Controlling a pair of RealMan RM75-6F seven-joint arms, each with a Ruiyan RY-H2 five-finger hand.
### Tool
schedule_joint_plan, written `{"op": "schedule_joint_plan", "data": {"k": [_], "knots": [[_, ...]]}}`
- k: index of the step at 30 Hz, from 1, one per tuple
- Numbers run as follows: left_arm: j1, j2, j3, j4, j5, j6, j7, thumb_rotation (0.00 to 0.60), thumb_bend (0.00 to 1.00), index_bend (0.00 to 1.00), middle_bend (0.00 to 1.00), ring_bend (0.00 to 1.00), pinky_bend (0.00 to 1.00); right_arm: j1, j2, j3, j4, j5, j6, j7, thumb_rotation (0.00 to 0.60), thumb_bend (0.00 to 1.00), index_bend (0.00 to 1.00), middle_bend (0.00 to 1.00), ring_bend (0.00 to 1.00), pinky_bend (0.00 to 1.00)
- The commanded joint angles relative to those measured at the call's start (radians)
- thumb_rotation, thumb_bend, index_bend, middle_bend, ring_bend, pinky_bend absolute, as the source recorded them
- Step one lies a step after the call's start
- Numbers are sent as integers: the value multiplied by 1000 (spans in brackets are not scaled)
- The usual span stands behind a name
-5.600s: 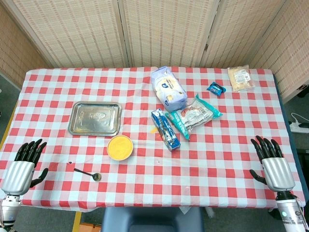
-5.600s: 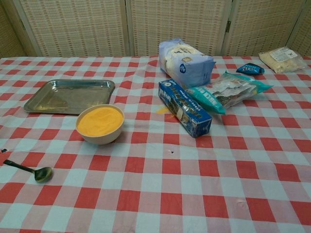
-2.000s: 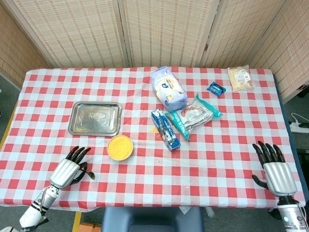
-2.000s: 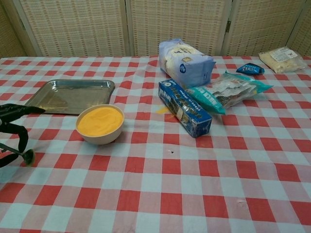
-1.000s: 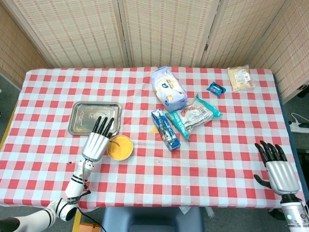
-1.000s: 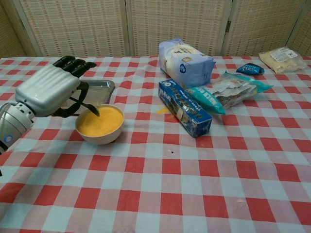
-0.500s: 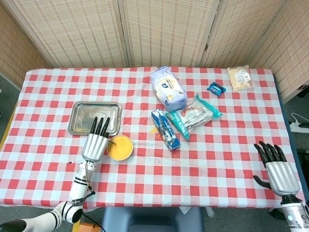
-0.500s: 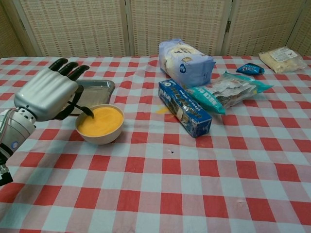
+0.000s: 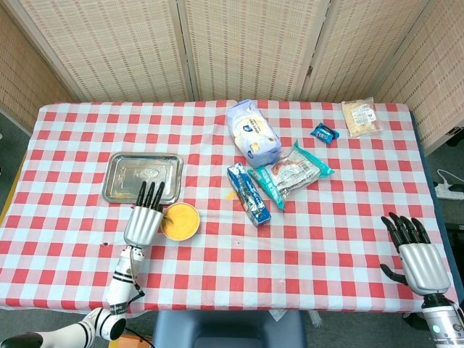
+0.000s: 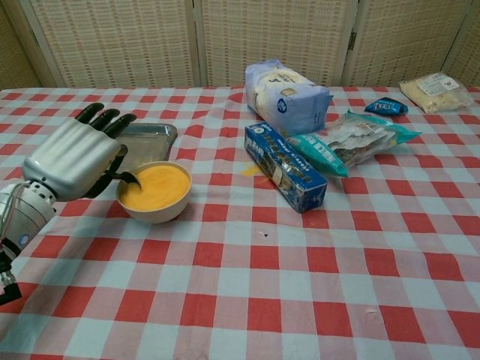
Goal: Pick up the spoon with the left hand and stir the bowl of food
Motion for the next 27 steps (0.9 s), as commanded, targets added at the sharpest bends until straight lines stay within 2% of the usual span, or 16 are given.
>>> {"op": "schedule_joint_plan", "data": {"k": [1, 5, 7, 12, 14, 17, 21, 24, 27], "knots": [[-1, -9, 3, 7, 3, 6, 8, 600, 429, 596, 18, 0, 17, 1, -1, 1, 1, 3, -3, -1, 600, 120, 0, 0, 0, 0], [2, -17, 4, 8, -1, 13, 31, 600, 430, 593, 20, 0, 16, 1, -2, 2, 2, 4, -3, -3, 600, 120, 0, 0, 0, 0], [5, -16, 5, 1, -8, 7, 41, 600, 429, 544, 15, 0, 17, 1, -2, 2, 1, 5, -2, -4, 600, 120, 0, 0, 0, 0], [10, -10, 8, -15, -13, 8, 54, 600, 425, 217, 0, 0, 17, 0, -2, 3, 1, 4, 2, -3, 600, 120, 0, 0, 0, 0], [11, -7, 10, -21, -14, 8, 55, 600, 425, 129, 0, 0, 17, 0, -2, 3, 2, 4, 2, -2, 600, 120, 0, 0, 0, 0], [13, -2, 11, -29, -14, 9, 53, 600, 426, 78, 0, 0, 16, 0, -3, 3, 2, 5, 1, -3, 600, 120, 0, 0, 0, 0], [17, 9, 13, -46, -12, 15, 48, 600, 427, 62, 0, 0, 17, 0, -4, 2, 3, 4, 0, -6, 600, 119, 0, 0, 0, 0], [27, 36, 19, -94, -18, 11, 47, 600, 427, 47, 0, 0, 17, 1, -6, 2, 5, 5, -2, -9, 600, 120, 0, 0, 0, 0], [47, 94, 29, -194, -35, -3, 60, 600, 423, 43, 0, 0, 16, 2, -9, 1, 6, 5, -5, -12, 600, 120, 0, 0, 0, 0]]}}
